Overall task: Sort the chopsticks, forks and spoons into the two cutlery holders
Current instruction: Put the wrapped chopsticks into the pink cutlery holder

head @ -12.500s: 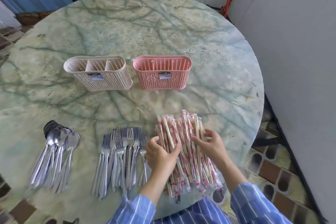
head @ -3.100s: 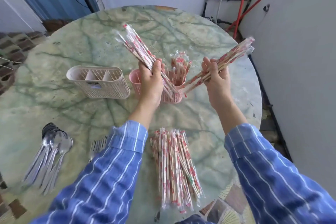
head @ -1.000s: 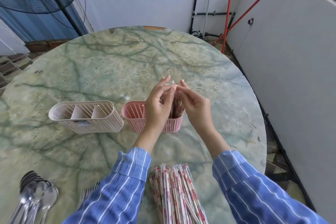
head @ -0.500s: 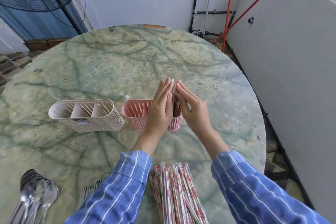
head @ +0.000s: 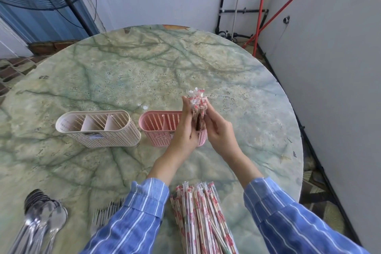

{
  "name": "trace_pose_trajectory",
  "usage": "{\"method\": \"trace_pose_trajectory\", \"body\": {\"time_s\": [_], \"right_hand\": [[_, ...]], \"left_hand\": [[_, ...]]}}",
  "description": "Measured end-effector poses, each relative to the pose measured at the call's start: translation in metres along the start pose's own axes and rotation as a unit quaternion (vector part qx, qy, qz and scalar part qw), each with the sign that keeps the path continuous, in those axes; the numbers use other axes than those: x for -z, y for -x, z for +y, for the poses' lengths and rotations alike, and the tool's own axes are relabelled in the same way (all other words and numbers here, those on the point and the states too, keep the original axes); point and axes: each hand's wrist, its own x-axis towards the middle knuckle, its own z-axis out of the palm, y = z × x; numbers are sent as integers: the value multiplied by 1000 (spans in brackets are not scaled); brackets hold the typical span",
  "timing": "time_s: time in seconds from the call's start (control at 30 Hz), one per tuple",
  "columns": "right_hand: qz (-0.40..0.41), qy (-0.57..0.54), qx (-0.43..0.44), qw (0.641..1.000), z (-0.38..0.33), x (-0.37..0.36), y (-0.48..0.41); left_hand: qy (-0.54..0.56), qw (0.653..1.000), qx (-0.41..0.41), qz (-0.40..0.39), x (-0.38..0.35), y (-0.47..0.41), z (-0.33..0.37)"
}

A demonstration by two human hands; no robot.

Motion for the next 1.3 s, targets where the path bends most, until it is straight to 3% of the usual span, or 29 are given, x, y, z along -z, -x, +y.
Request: {"method": "trace_pose_trajectory", "body": {"time_s": [0.07, 0.2, 0.37, 0.57, 0.67, 0.8, 0.87, 1.0, 1.2, 1.3], "right_hand": [[8, -22, -16, 1000, 2, 1, 0], [-18, 43, -66, 997, 11, 3, -8], [15, 70, -27, 997, 0, 5, -16], [-3, 97, -38, 995, 12, -2, -1], [-15, 71, -53, 996, 11, 3, 10], [14, 9, -144, 990, 20, 12, 60], [-2, 6, -209, 978, 30, 13, 95], [-57, 23, -294, 954, 47, 7, 165], [-132, 141, -306, 932, 46, 9, 219], [-146, 173, -294, 928, 45, 10, 227]], "left_hand": [[-42, 998, -28, 36, 2, -2, -5], [-129, 989, -19, 76, 12, -10, -14], [-150, 980, -58, 121, 15, -16, -9], [-190, 978, -14, 85, 6, -1, -10], [-147, 987, -13, 59, 5, 11, -3], [-86, 979, -38, 180, 3, 56, -11], [-89, 973, -5, 213, -9, 95, -20], [-139, 965, 93, 202, -44, 170, -34], [-233, 924, 277, 119, -84, 226, -24], [-245, 917, 298, 104, -93, 237, -23]]}}
